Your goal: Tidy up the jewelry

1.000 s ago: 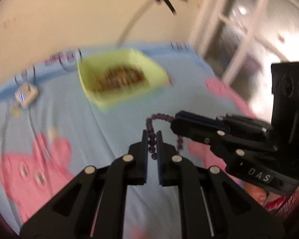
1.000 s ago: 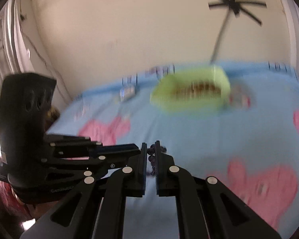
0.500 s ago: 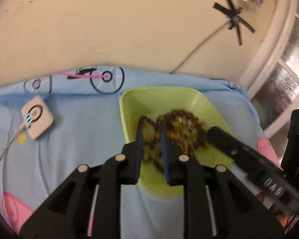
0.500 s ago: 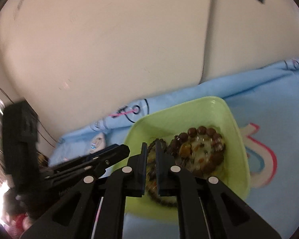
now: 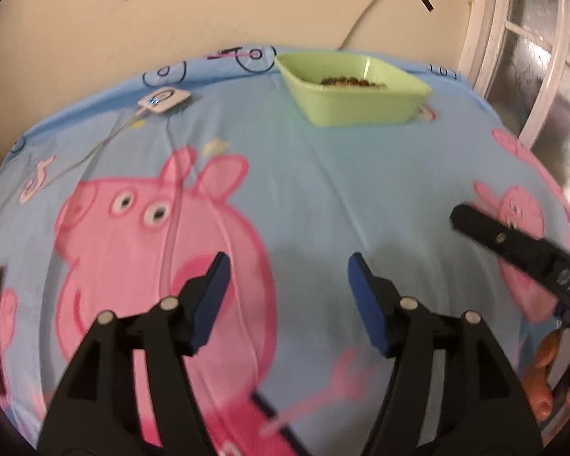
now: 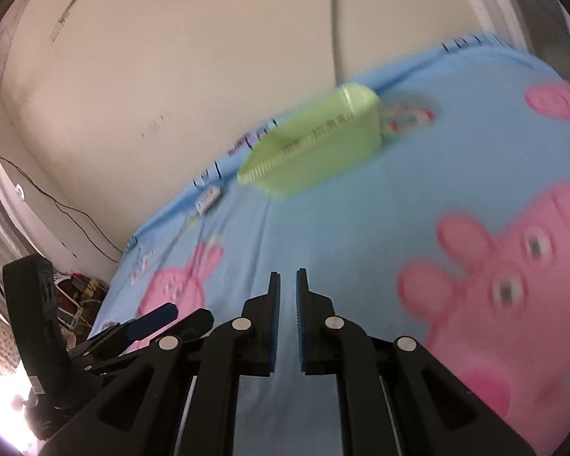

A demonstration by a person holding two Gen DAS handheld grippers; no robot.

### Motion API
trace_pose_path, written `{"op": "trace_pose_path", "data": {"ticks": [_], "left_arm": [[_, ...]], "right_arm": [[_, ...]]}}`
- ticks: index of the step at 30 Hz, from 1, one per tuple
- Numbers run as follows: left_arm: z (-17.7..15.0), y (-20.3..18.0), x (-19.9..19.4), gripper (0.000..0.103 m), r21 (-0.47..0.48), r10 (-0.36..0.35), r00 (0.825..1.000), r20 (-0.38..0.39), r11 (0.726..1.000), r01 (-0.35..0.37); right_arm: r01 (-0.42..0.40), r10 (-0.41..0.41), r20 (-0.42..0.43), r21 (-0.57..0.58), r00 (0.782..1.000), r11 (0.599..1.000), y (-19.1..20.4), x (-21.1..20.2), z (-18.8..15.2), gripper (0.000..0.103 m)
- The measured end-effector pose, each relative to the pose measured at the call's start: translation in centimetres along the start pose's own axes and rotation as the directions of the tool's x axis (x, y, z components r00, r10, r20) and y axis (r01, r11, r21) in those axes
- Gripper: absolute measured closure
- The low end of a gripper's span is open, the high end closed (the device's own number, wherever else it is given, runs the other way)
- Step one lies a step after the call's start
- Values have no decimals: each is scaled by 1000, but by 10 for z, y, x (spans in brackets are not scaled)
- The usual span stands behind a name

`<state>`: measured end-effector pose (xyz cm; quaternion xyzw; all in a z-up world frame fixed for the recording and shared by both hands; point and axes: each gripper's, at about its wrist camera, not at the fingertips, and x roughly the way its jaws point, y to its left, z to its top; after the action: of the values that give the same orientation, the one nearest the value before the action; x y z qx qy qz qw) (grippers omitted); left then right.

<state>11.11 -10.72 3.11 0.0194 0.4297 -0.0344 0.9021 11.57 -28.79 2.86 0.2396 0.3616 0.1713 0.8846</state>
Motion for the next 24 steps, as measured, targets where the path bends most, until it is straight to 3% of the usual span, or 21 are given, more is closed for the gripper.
{"op": "trace_pose_path", "data": {"ticks": [6,18,21,24], "left_arm": [[-22,-9,-21,27,39,52,996,71,998,-55],[-23,-12,-26,27,45,111,986,121,992,-117],[-23,-12,-26,27,43,113,986,119,992,-119],[-23,-11,-26,21,42,115,986,122,992,-121]], "right_arm": [[78,-75,42,-66,996,995,14,-18,-23,103],[135,-128,62,-123,990,983,25,-19,-34,103],[141,-132,72,-124,989,982,26,-20,-35,85],[131,-123,73,-126,990,983,26,-20,-35,78]]}}
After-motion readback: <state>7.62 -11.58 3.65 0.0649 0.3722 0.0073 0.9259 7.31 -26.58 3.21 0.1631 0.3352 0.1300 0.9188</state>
